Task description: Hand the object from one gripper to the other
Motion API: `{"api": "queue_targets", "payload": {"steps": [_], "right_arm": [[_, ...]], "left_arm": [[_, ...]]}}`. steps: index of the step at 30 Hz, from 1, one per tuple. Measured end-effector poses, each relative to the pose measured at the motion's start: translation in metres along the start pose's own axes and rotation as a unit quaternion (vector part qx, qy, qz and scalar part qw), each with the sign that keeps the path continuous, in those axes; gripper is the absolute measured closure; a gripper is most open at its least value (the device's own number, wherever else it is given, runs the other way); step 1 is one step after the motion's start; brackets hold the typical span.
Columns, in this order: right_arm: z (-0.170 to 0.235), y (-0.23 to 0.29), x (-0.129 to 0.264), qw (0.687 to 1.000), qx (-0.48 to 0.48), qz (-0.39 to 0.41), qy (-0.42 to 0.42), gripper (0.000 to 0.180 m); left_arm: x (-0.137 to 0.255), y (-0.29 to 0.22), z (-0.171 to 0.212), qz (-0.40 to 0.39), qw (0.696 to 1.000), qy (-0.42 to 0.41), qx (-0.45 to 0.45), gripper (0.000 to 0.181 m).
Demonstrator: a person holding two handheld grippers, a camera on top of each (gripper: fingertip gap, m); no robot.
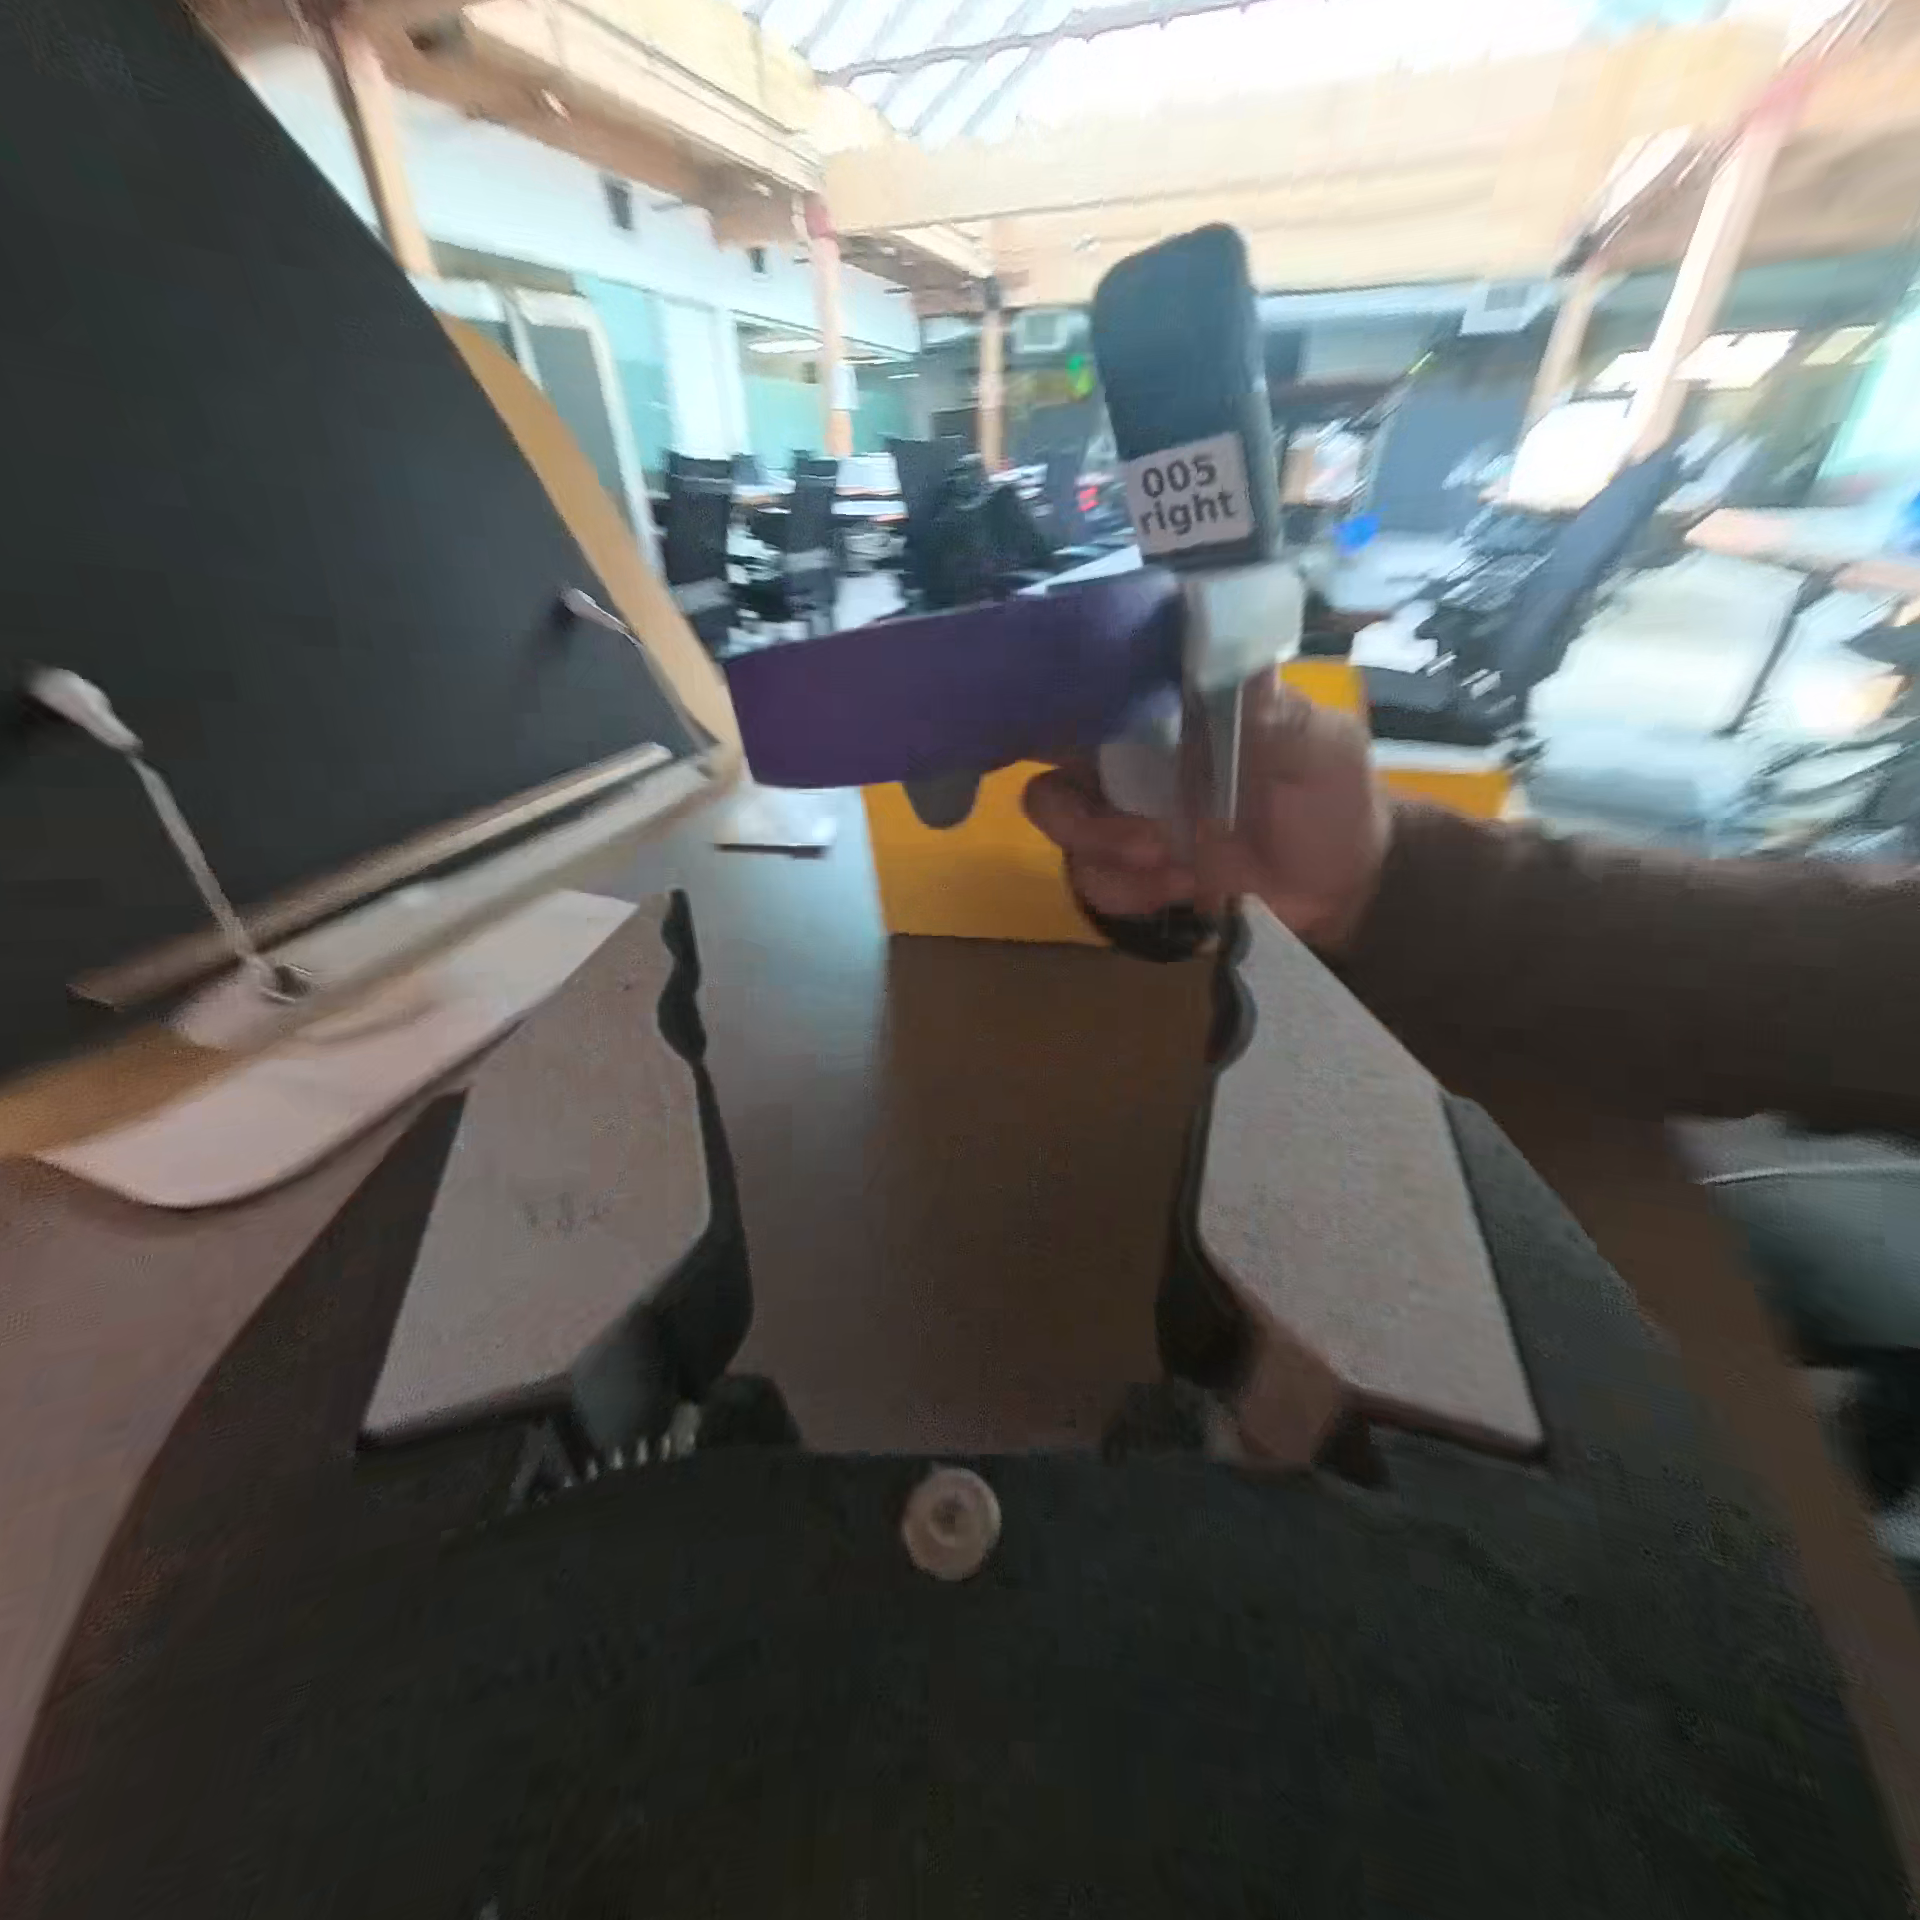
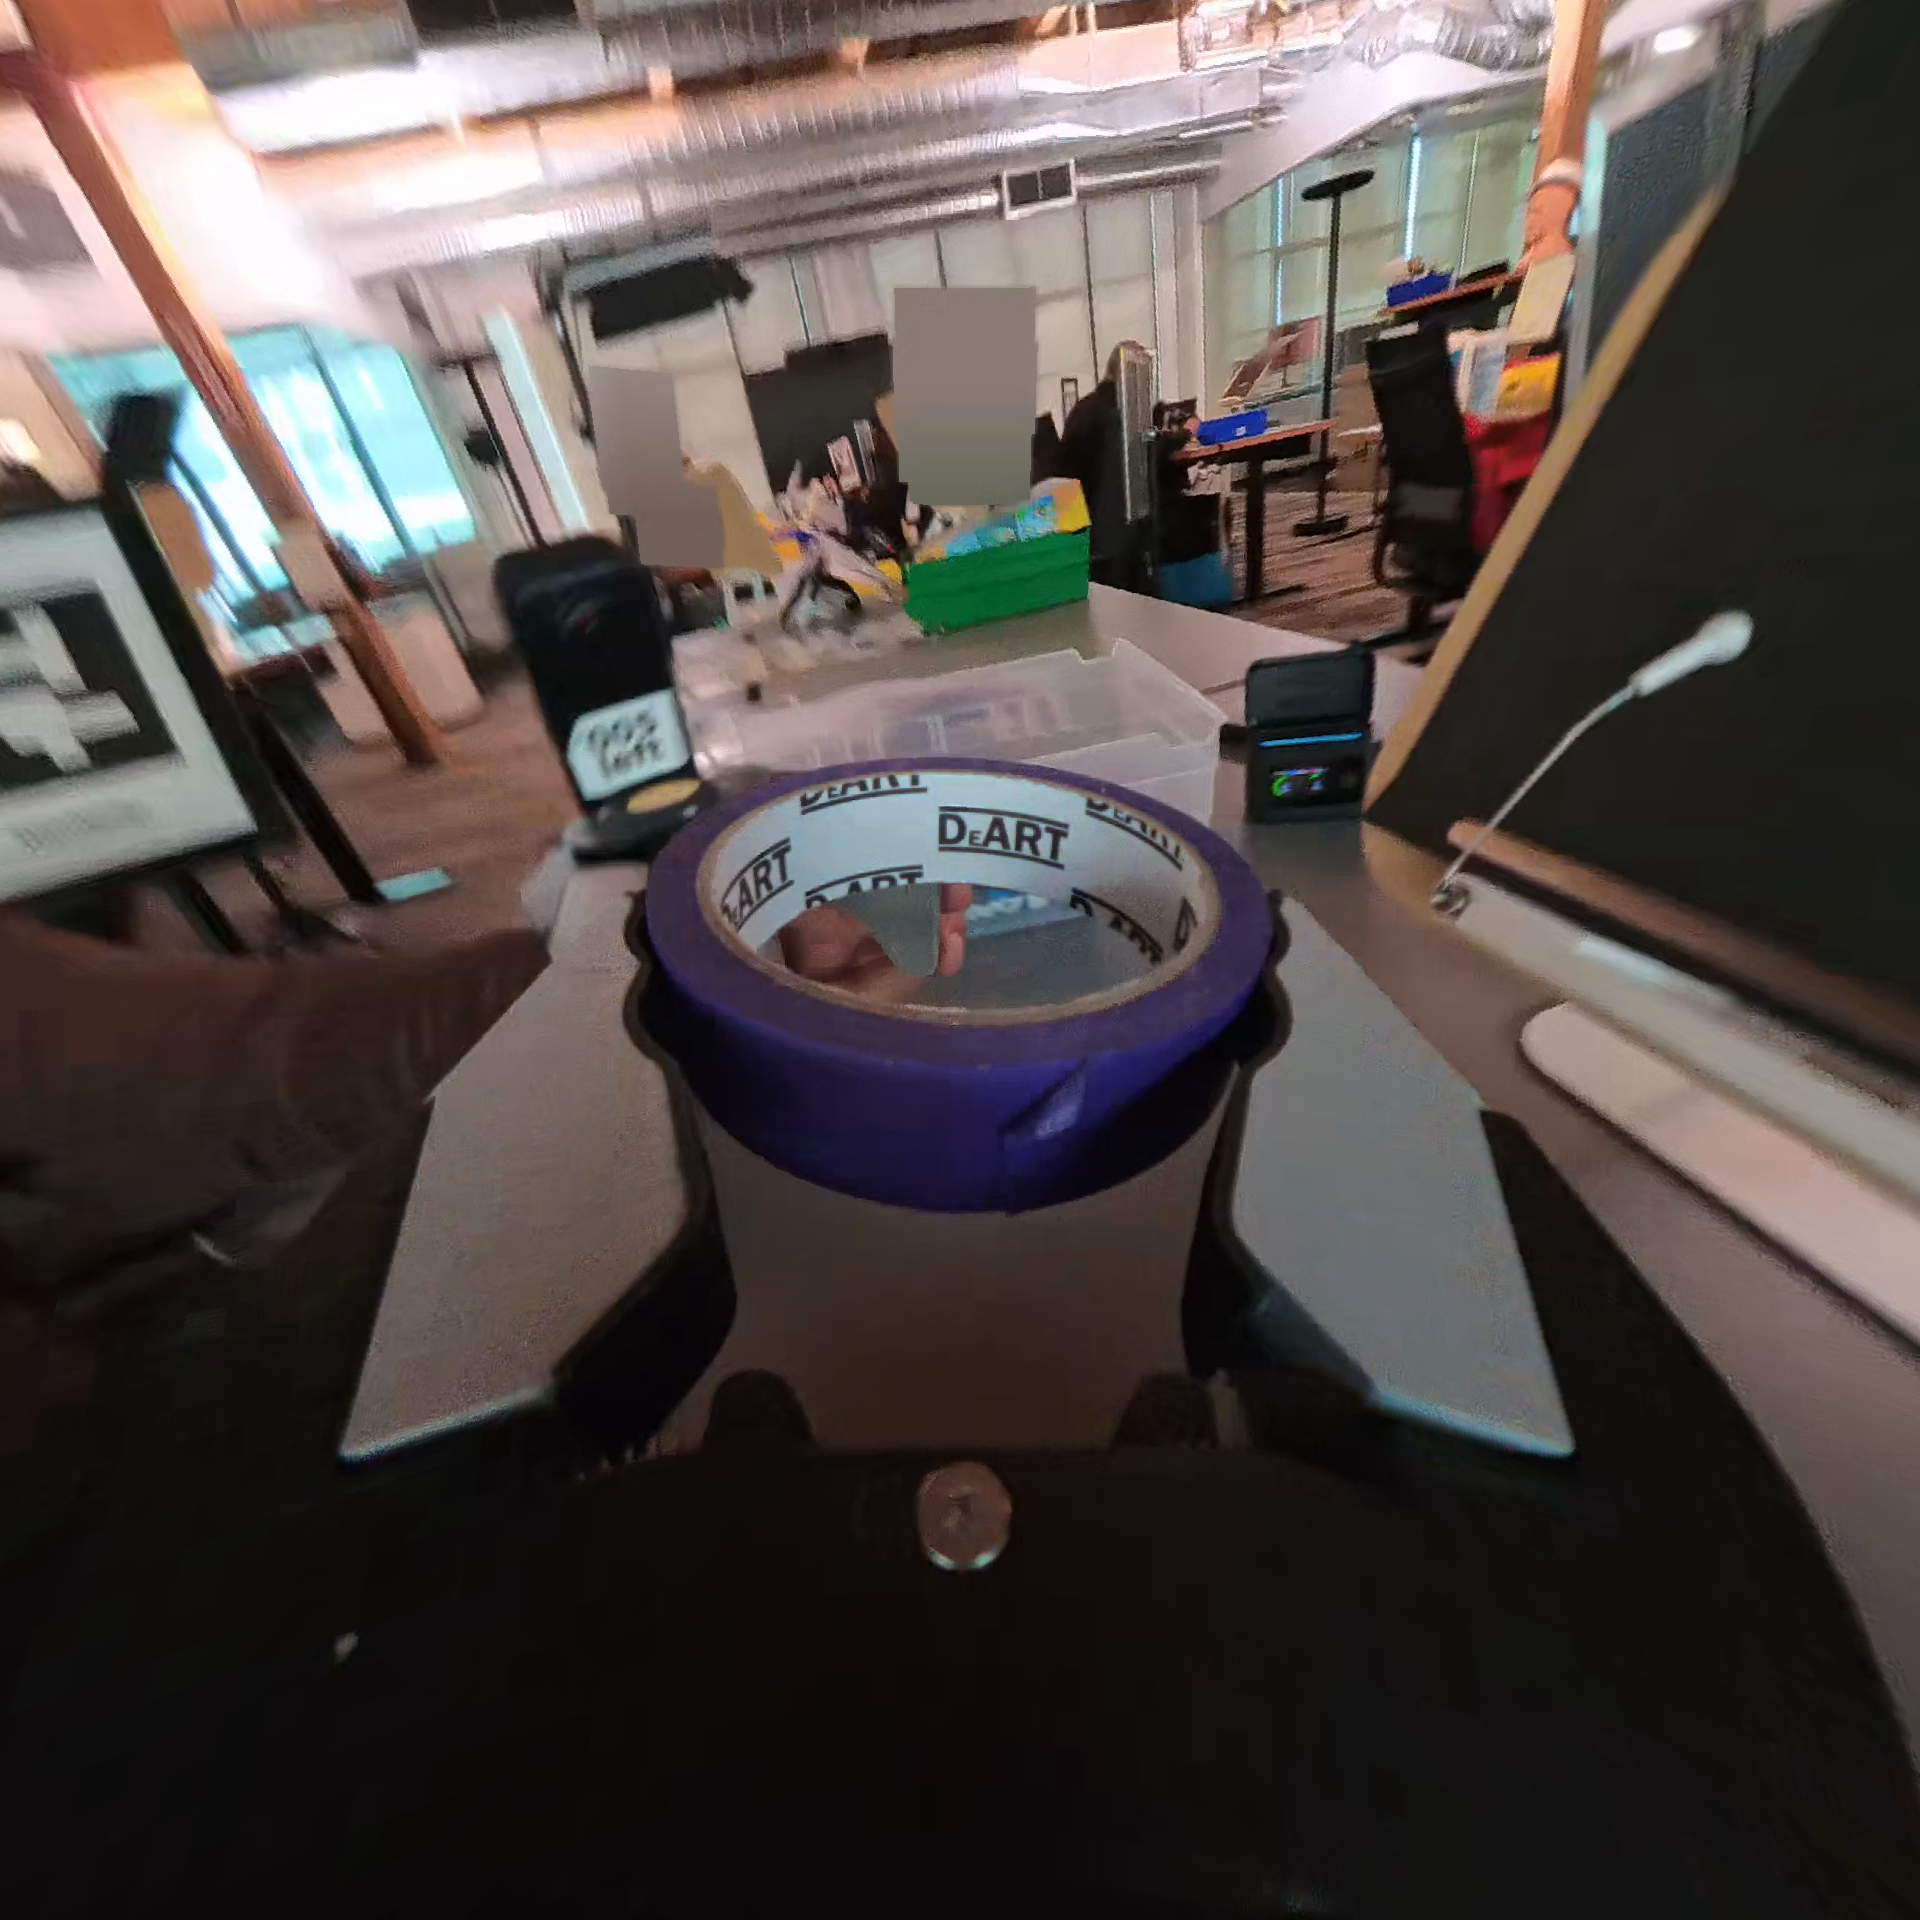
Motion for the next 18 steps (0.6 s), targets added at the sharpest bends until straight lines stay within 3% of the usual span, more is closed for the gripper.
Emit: {"api": "queue_targets", "payload": {"steps": [5,8,10,14,18], "right_arm": [[0.001,0.025,-0.001,0.992,0.122,-0.022,0.03,0.069],[0.007,0.03,-0.005,0.977,0.202,0.003,0.061,0.07],[0.015,0.031,-0.009,0.959,0.265,0.032,0.091,0.07],[0.026,0.034,-0.018,0.931,0.338,0.067,0.122,0.07],[0.039,0.024,-0.021,0.916,0.352,0.106,0.159,0.071]], "left_arm": [[0.004,-0.006,-0.001,0.104,0.986,-0.02,0.129,0.085],[0.006,-0.014,-0.005,0.176,0.96,-0.029,0.215,0.084],[0.007,-0.018,-0.008,0.216,0.939,-0.033,0.264,0.101],[0.002,0.002,0.01,0.149,0.954,0.006,0.261,0.135],[0.005,0.014,0.015,0.132,0.958,0.022,0.254,0.144]]}}
Point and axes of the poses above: each gripper's, where its closed fingertips meet, x back along the fingers, z out of its underside, y = z × x across the jaws, the point moved 4 cm from there along x, back along the fingers, and after that the axes turned 2 degrees about y, right-handed, at the moved point
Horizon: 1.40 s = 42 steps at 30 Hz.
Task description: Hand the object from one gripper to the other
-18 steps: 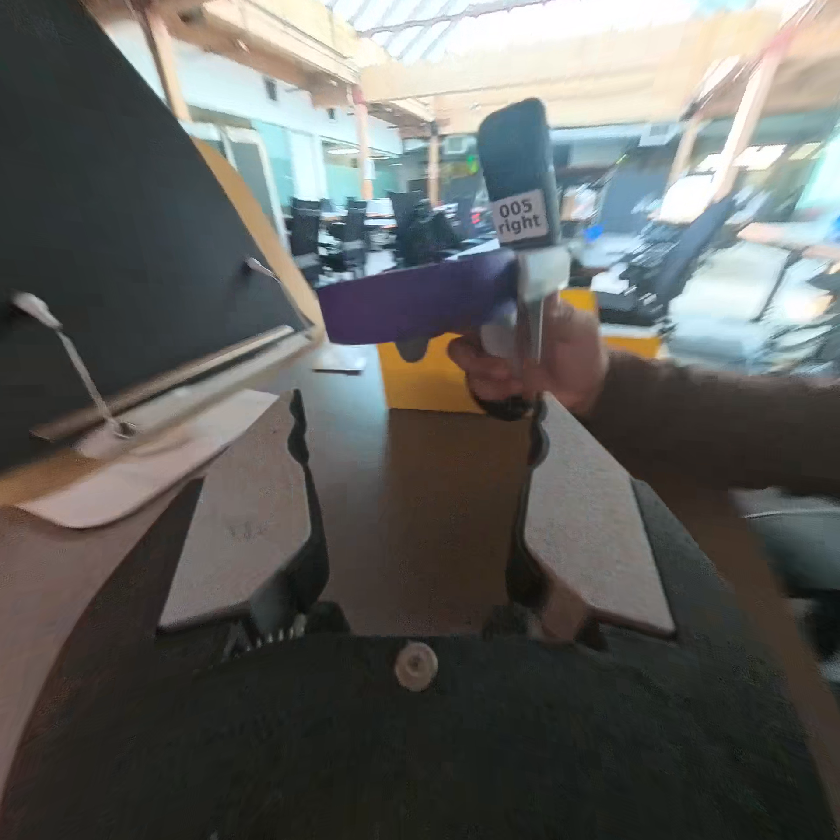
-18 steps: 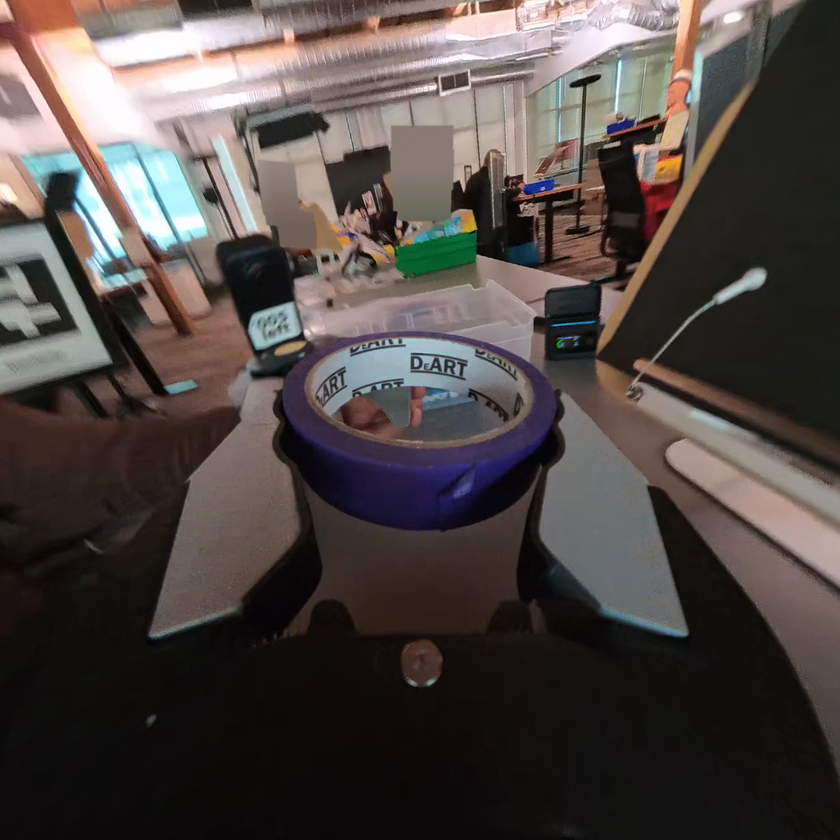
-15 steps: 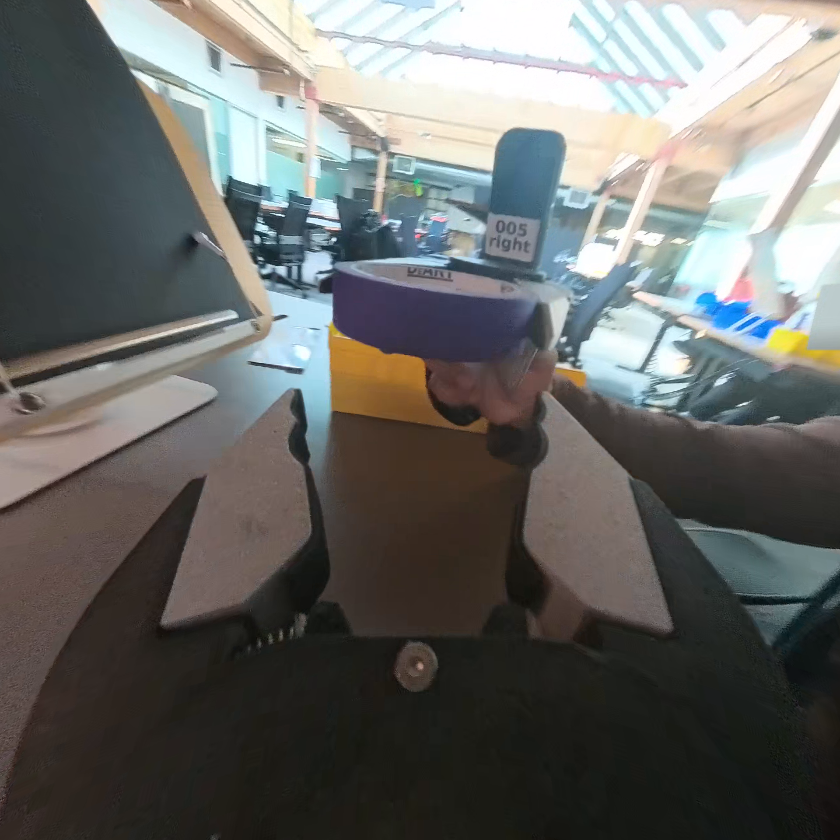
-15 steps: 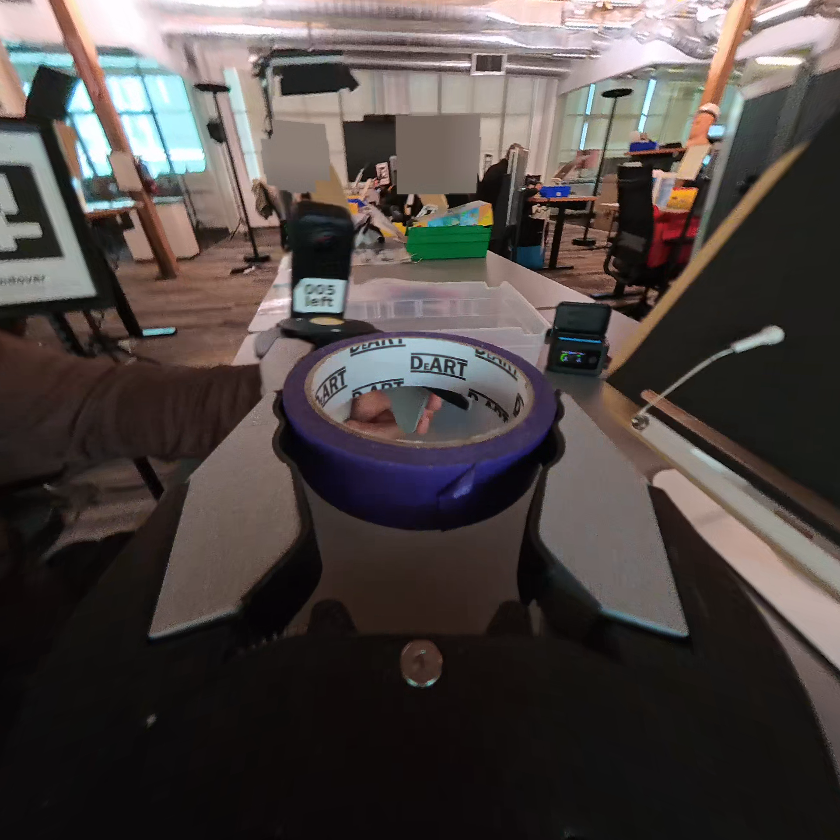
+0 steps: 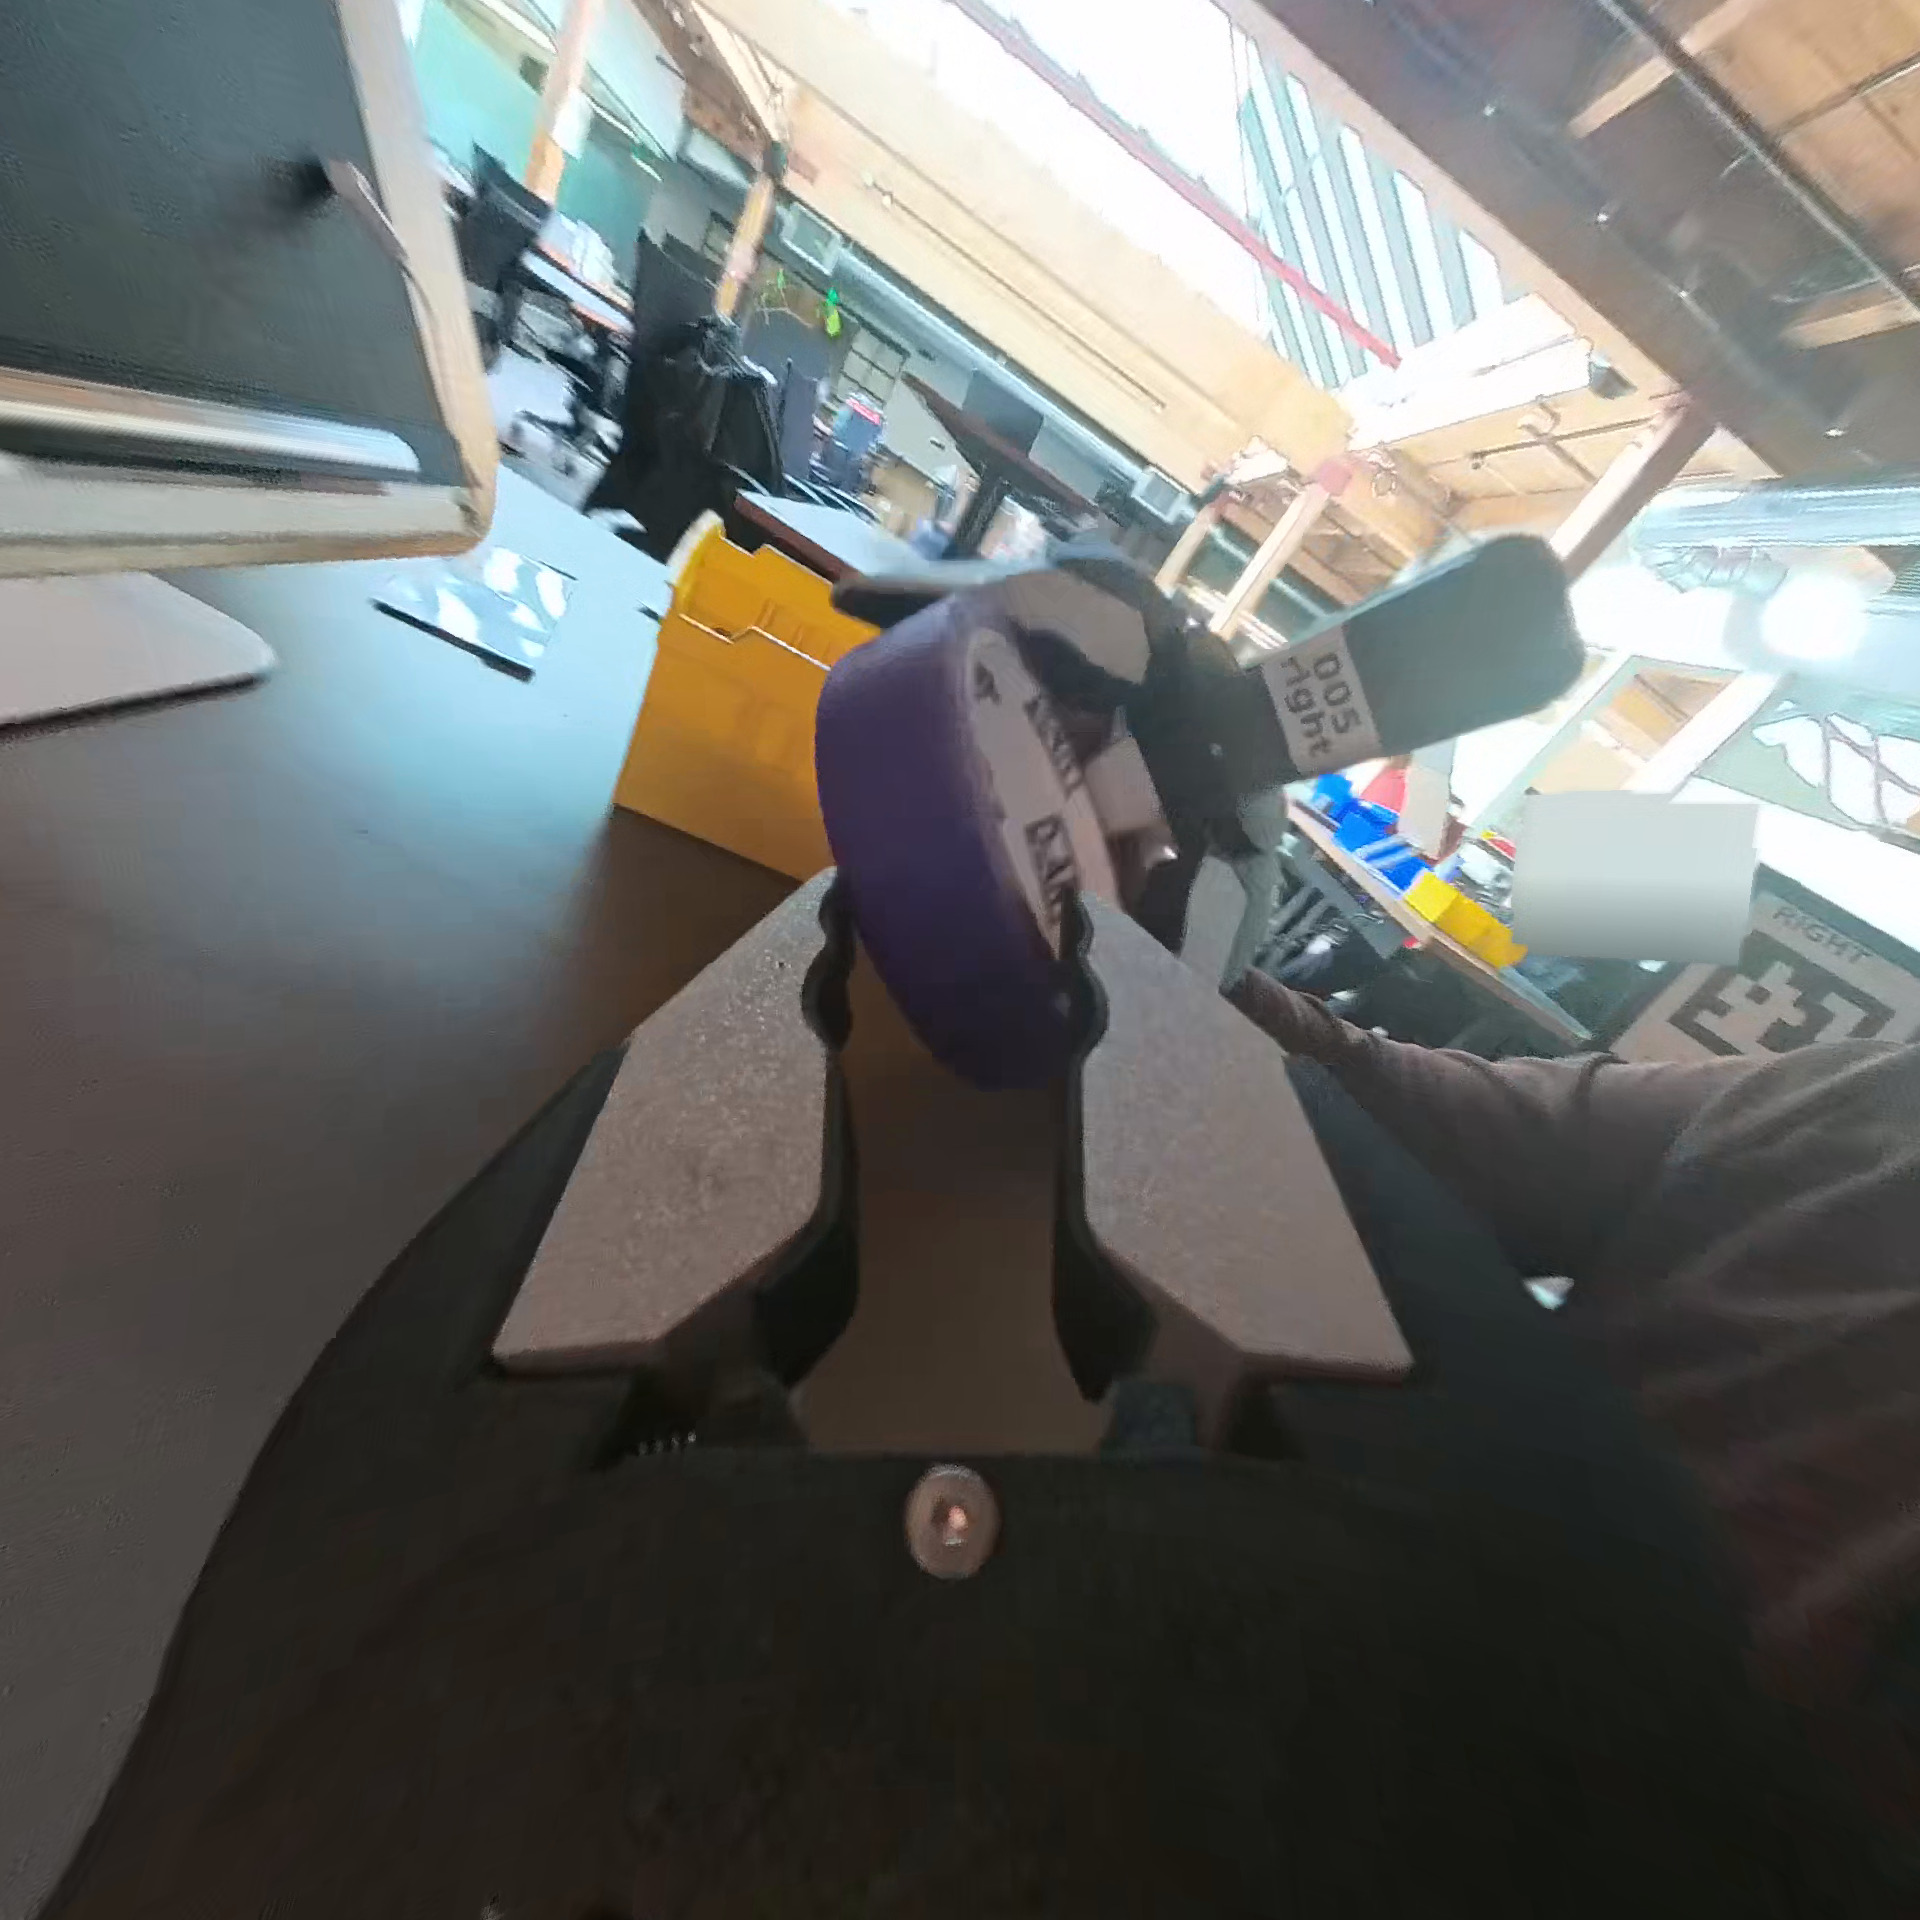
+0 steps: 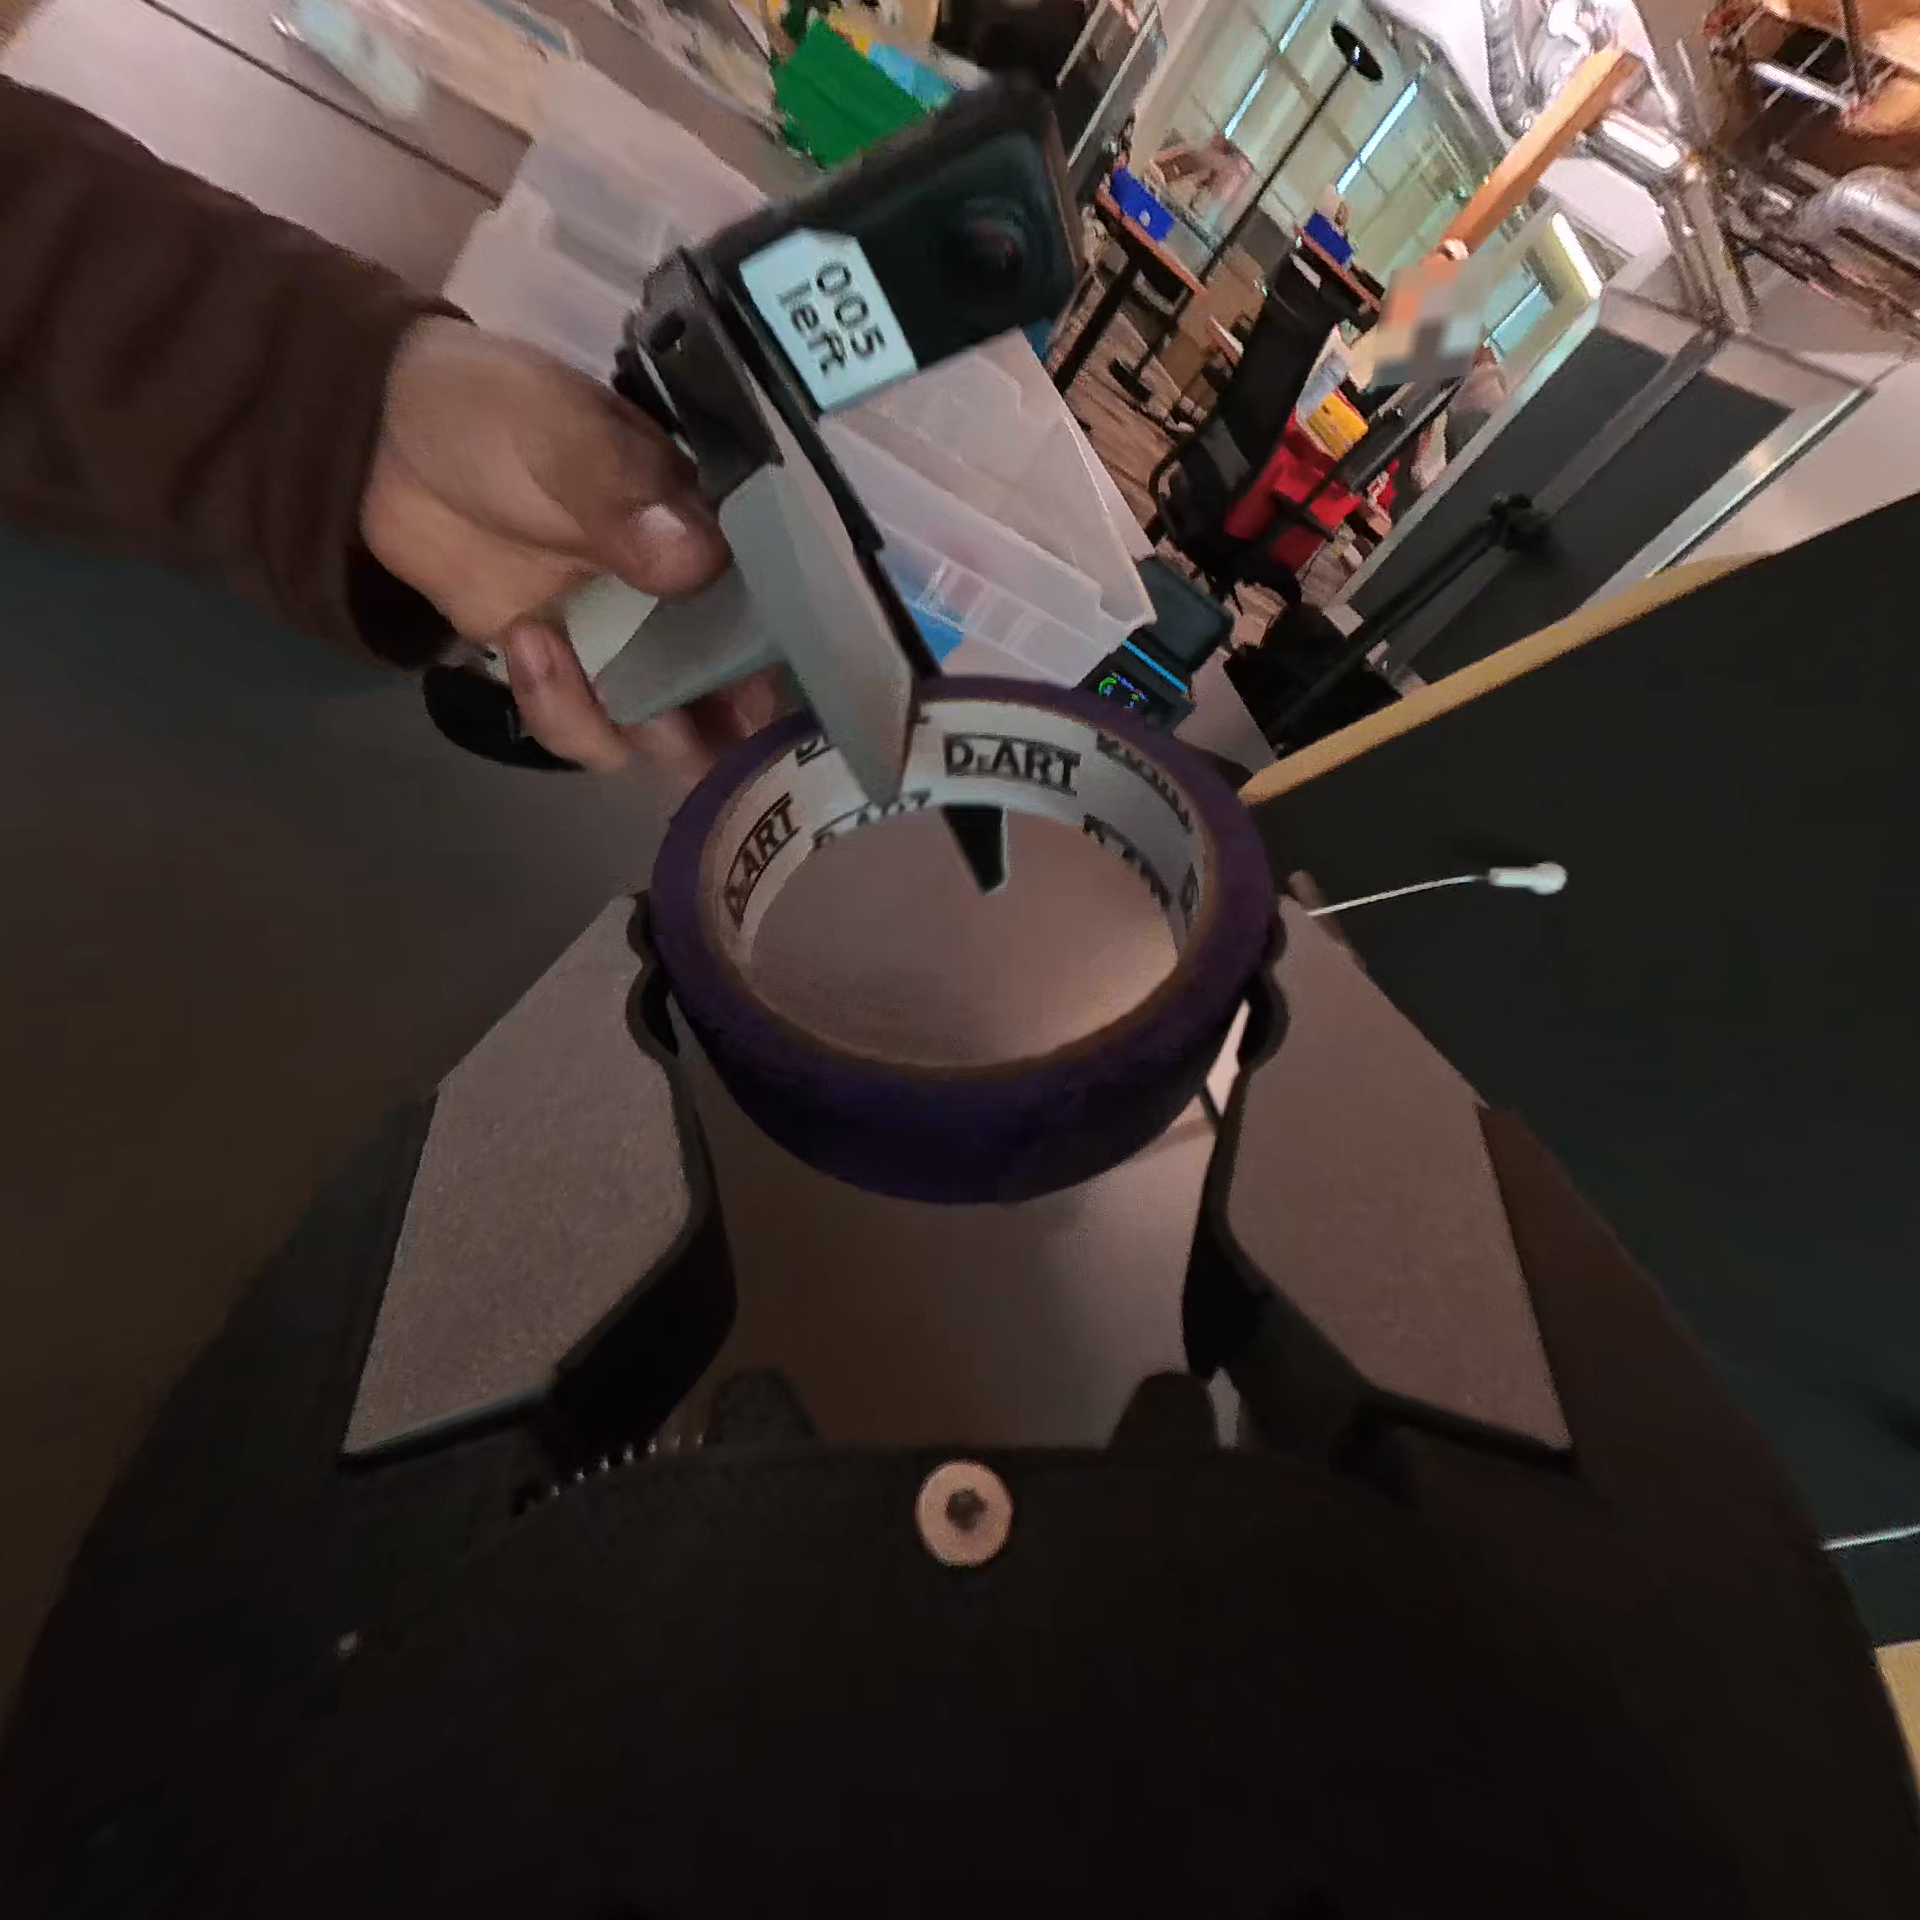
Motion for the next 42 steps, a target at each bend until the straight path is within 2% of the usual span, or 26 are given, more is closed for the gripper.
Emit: {"api": "queue_targets", "payload": {"steps": [3,6,8,10,12,14,17,18,20,21,25,27,29,31,35,40,42], "right_arm": [[0.001,0.001,0.002,0.996,-0.071,-0.047,-0.031,0.088],[-0.001,-0.009,0.01,0.975,-0.184,-0.1,-0.075,0.1],[0.004,-0.022,0.01,0.952,-0.271,-0.109,-0.094,0.097],[0.01,-0.026,0.008,0.934,-0.317,-0.133,-0.101,0.093],[0.012,-0.027,0.007,0.927,-0.327,-0.141,-0.112,0.096],[0.009,-0.023,0.008,0.925,-0.32,-0.16,-0.126,0.109],[0.009,-0.012,0.004,0.924,-0.309,-0.193,-0.111,0.117],[0.01,-0.008,0.002,0.925,-0.303,-0.202,-0.106,0.12],[0.011,-0.005,0.0,0.932,-0.285,-0.2,-0.1,0.149],[0.012,-0.006,0.0,0.94,-0.268,-0.188,-0.099,0.155],[0.017,-0.018,0.0,0.974,-0.198,-0.094,-0.06,0.155],[0.022,-0.022,-0.002,0.993,-0.115,-0.019,-0.015,0.156],[0.028,-0.026,-0.003,0.997,-0.019,0.06,0.037,0.155],[0.031,-0.025,-0.006,0.989,0.07,0.109,0.076,0.155],[0.028,-0.021,-0.011,0.967,0.167,0.16,0.105,0.155],[0.024,-0.028,-0.008,0.932,0.251,0.228,0.129,0.156],[0.023,-0.033,-0.006,0.919,0.265,0.258,0.138,0.156]], "left_arm": [[0.009,0.0,-0.011,-0.04,0.996,-0.023,-0.072,0.156],[0.016,-0.005,-0.019,-0.075,0.984,-0.035,-0.158,0.156],[0.016,-0.012,-0.022,-0.076,0.977,-0.044,-0.194,0.156],[0.014,-0.017,-0.021,-0.075,0.971,-0.044,-0.223,0.156],[0.011,-0.02,-0.018,-0.068,0.969,-0.036,-0.235,0.155],[0.009,-0.021,-0.015,-0.055,0.972,-0.033,-0.227,0.155],[0.007,-0.027,-0.014,-0.025,0.974,-0.043,-0.22,0.155],[0.007,-0.028,-0.014,-0.02,0.976,-0.042,-0.215,0.156],[0.007,-0.03,-0.013,-0.006,0.979,-0.036,-0.202,0.156],[0.007,-0.029,-0.012,-0.003,0.98,-0.033,-0.194,0.156],[0.007,-0.01,-0.009,-0.056,0.985,-0.013,-0.16,0.153],[0.009,0.002,-0.009,-0.088,0.986,-0.016,-0.138,0.139],[0.011,0.012,-0.007,-0.109,0.989,-0.014,-0.103,0.125],[0.01,0.02,-0.004,-0.111,0.992,-0.005,-0.061,0.112],[0.012,0.027,-0.004,-0.102,0.995,-0.021,0.002,0.109],[0.026,0.028,-0.016,-0.054,0.993,-0.066,0.083,0.134],[0.029,0.032,-0.014,-0.061,0.991,-0.057,0.101,0.127]]}}
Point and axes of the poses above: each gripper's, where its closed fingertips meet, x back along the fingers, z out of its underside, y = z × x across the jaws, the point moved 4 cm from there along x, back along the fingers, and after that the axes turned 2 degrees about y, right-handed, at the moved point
